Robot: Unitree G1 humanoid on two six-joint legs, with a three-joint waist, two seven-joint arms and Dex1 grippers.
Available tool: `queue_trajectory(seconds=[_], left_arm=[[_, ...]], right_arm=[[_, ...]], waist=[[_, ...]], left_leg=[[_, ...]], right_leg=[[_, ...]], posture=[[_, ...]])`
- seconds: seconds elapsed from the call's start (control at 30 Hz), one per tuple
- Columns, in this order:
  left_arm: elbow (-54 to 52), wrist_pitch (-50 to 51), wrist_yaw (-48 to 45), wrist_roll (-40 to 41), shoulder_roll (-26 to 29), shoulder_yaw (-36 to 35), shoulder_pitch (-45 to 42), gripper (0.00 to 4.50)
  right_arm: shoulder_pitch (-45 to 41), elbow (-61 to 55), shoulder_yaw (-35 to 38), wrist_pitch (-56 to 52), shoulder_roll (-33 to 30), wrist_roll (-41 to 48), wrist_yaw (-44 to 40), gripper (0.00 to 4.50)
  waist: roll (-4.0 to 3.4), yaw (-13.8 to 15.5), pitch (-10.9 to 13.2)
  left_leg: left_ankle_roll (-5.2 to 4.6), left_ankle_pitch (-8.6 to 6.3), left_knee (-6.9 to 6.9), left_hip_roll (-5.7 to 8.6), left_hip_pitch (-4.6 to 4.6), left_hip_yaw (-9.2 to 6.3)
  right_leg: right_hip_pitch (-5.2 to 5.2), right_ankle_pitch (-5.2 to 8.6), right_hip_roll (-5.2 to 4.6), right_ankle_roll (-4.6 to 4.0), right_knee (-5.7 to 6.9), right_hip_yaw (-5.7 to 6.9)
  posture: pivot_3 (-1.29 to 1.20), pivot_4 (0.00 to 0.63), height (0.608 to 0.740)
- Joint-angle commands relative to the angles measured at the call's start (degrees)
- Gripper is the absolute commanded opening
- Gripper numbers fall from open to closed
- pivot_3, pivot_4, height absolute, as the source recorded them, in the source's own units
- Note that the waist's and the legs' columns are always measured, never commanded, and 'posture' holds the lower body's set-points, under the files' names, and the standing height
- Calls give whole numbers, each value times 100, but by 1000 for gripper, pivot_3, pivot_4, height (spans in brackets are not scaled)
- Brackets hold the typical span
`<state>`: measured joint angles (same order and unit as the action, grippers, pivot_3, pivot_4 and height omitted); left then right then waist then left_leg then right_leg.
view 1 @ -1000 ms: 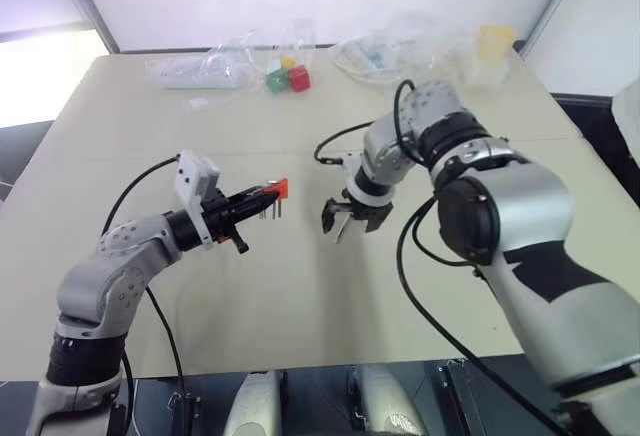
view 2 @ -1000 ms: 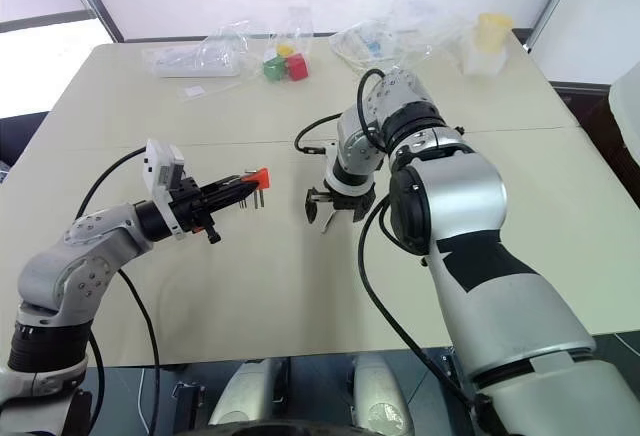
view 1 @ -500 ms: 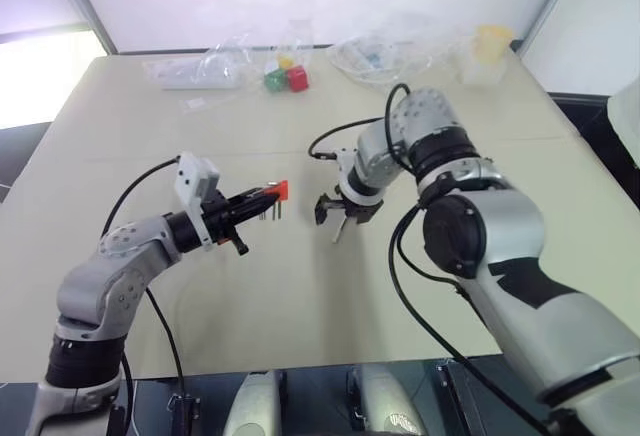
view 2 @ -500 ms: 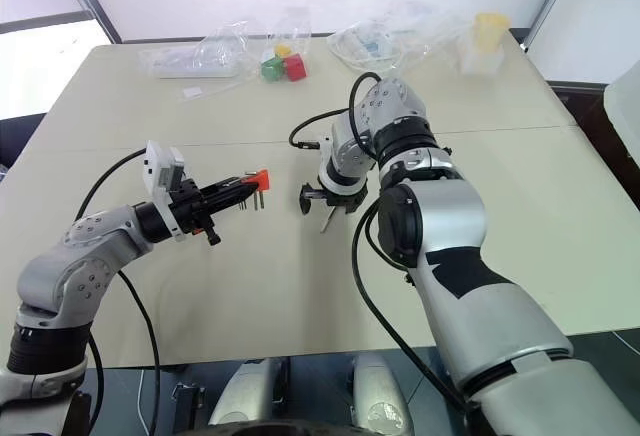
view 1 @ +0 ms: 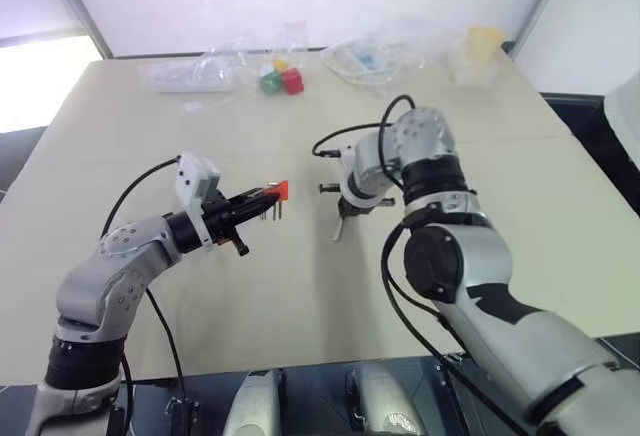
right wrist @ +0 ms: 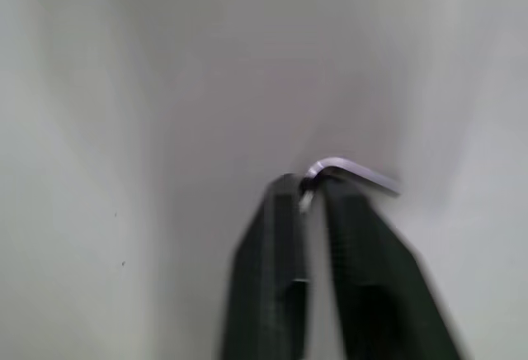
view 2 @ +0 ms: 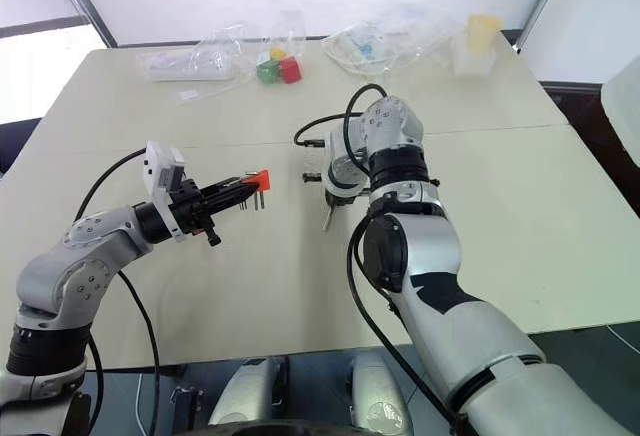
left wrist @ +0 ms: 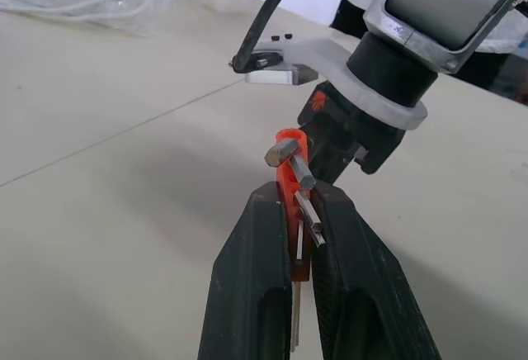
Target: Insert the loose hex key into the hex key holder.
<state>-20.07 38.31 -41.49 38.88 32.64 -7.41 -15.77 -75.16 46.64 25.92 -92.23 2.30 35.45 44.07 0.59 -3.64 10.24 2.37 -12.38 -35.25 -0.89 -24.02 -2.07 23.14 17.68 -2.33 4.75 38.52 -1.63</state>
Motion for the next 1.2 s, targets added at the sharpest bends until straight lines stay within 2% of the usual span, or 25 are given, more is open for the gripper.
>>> queue_trajectory(seconds=[0.03,0.23,0.4,0.5,0.57,0.8,0.93,1.1,1.2], left_arm=[[-205,-68,-6,6,39,-10,-10,0],[-153,-69,-25,-15,35,11,-64,0],[-110,-80,-55,-47,42,6,-106,0],[-74,-99,-50,-69,17,-1,-132,0],[13,-199,-25,-149,-26,8,-160,0],[711,-620,4,-473,-297,67,-364,0],[962,-799,21,-614,-415,130,-651,0],[1240,-961,22,-760,-491,195,-1106,0],[1333,-981,18,-782,-518,190,-1347,0]], right_arm=[[182,-146,-209,-27,165,219,-12,43],[477,-837,-606,-27,138,417,-166,43],[1119,-3050,-1532,351,-134,303,-1508,43],[1797,-4252,-2748,1723,-862,-73,-2986,43],[2148,-4591,-3232,2619,-1233,-457,-3665,43],[2638,-4891,-3150,4807,-1579,-753,-5613,43],[2795,-4970,-3409,6393,-1676,-1283,-6516,43],[2969,-4797,-3564,7954,-1434,-1900,-6916,43],[3033,-4679,-3598,8362,-1244,-2110,-6926,43]], waist=[[0,-34,0],[0,-37,0],[-3,-26,2],[-3,-4,2],[-3,24,2],[-2,48,4],[-1,114,4],[0,140,4],[0,141,4]], left_leg=[[0,0,1,-2,0,0],[0,0,3,-4,4,0],[0,0,3,-2,-9,-2],[0,0,1,0,-36,-2],[0,-1,4,5,-38,-3],[0,-1,1,1,-36,1],[0,-1,1,2,-36,1],[0,0,-6,4,-36,1],[2,0,-9,6,-36,2]], right_leg=[[0,0,1,0,0,0],[-1,0,4,-1,0,-2],[9,0,4,0,-2,-2],[32,1,3,1,-5,-1],[29,2,-2,4,-18,0],[30,-1,0,8,-13,0],[29,-1,-2,8,-17,0],[26,-4,-7,13,-16,0],[25,-6,-10,16,-16,0]], posture=[[0,150,740],[0,150,740],[0,150,740],[0,150,740],[0,150,740],[0,150,740],[0,150,740],[0,150,740],[0,150,740]])
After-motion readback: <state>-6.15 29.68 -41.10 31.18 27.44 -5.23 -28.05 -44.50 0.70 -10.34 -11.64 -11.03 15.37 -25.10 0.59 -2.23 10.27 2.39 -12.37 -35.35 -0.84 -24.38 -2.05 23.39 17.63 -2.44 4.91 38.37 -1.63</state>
